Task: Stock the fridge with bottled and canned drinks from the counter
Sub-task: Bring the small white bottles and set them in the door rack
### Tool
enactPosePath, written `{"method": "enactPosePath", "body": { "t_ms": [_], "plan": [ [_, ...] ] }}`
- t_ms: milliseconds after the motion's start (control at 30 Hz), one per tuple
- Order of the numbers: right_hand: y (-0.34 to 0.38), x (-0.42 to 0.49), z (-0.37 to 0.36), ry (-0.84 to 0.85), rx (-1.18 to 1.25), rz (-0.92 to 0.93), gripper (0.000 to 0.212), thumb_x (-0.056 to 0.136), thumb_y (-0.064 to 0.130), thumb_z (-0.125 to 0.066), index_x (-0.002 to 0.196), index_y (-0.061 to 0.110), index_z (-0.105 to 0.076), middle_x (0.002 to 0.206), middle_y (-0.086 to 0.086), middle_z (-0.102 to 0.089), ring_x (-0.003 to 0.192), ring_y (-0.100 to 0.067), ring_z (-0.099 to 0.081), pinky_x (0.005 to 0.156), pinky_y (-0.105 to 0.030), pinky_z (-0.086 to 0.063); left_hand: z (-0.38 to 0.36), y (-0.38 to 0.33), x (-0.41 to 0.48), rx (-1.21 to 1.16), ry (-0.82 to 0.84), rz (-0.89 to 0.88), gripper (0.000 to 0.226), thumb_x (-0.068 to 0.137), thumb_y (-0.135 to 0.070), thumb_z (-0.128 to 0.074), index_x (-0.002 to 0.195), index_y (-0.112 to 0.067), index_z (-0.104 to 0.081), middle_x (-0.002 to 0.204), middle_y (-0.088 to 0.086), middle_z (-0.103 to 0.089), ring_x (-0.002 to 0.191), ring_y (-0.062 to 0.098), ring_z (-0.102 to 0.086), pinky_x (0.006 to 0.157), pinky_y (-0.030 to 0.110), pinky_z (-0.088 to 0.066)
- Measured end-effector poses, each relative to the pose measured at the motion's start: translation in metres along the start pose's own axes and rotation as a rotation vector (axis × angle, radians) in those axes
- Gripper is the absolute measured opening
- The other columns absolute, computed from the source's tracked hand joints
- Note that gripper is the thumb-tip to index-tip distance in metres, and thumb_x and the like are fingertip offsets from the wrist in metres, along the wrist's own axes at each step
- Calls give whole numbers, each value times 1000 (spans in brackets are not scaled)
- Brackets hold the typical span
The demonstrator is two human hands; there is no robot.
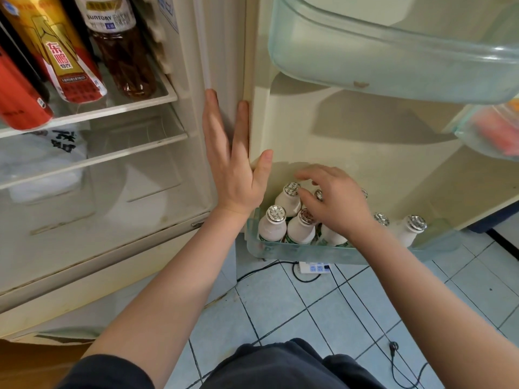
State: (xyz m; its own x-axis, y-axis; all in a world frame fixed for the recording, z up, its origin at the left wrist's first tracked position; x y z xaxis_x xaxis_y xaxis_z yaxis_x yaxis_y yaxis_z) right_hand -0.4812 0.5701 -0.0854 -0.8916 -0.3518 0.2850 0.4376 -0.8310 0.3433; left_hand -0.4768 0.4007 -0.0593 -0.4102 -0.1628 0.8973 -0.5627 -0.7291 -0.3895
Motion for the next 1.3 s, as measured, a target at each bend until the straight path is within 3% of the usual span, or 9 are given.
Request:
{"method": "enactPosePath", "body": {
  "t_ms": [133,233,433,600,867,1067,1300],
  "plan": [
    [-2,12,-22,248,-58,17,42,87,29,-56,129,25,-53,127,5,-59,109,-22,-58,86,-33,-47,0,1,0,-7,-2,-3,61,97,-43,-32,136,4,-36,140,48,-15,143,38,-11,115,51,-18],
    [-1,19,-36,326,-125,1,44,89,34,-53,132,25,-48,125,1,-60,109,-25,-57,81,-31,-43,0,1,0,-4,-4,-5,60,97,-43,-32,136,3,-36,140,48,-15,144,35,-11,114,50,-18],
    [0,28,-36,267,-107,-10,39,90,40,-55,124,21,-54,109,-4,-66,97,-27,-61,66,-27,-35,0,0,0,1,-5,2,62,98,-46,-30,135,2,-37,143,43,-14,144,36,-12,114,51,-20],
    [4,27,-36,215,-86,-7,37,89,42,-55,115,16,-59,97,-6,-68,89,-28,-62,64,-29,-36,0,0,-1,7,7,17,64,97,-47,-29,135,4,-38,143,42,-13,143,39,-13,114,53,-21],
    [8,27,-32,178,-58,26,38,88,44,-57,113,16,-62,99,-5,-69,88,-28,-62,71,-34,-45,-2,1,-2,13,-1,4,63,97,-47,-29,135,3,-37,144,39,-12,144,36,-12,114,50,-19],
    [13,33,-16,154,-6,100,39,88,38,-61,121,17,-61,113,-2,-67,96,-26,-63,81,-36,-47,-2,3,-1,-9,-4,-9,60,97,-44,-32,135,2,-36,143,39,-12,145,34,-10,114,51,-18],
    [16,30,-41,348,-6,123,41,86,33,-62,127,26,-56,118,5,-65,101,-20,-61,82,-25,-40,-1,2,-1,4,5,6,62,97,-45,-30,137,2,-34,142,44,-13,145,34,-10,114,51,-19]
  ]
}}
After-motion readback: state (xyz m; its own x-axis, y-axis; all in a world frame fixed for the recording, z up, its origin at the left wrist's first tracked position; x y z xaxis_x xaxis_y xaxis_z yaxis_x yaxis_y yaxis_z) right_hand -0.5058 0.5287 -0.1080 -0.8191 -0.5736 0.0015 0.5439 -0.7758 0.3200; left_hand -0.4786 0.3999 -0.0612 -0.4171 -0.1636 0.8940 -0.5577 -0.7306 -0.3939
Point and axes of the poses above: each hand's wrist, its own x-axis towards the middle knuckle, its own z-axis out of the back of the hand, y = z × x, the point moved 7 cm from there along x, towards the middle knuckle
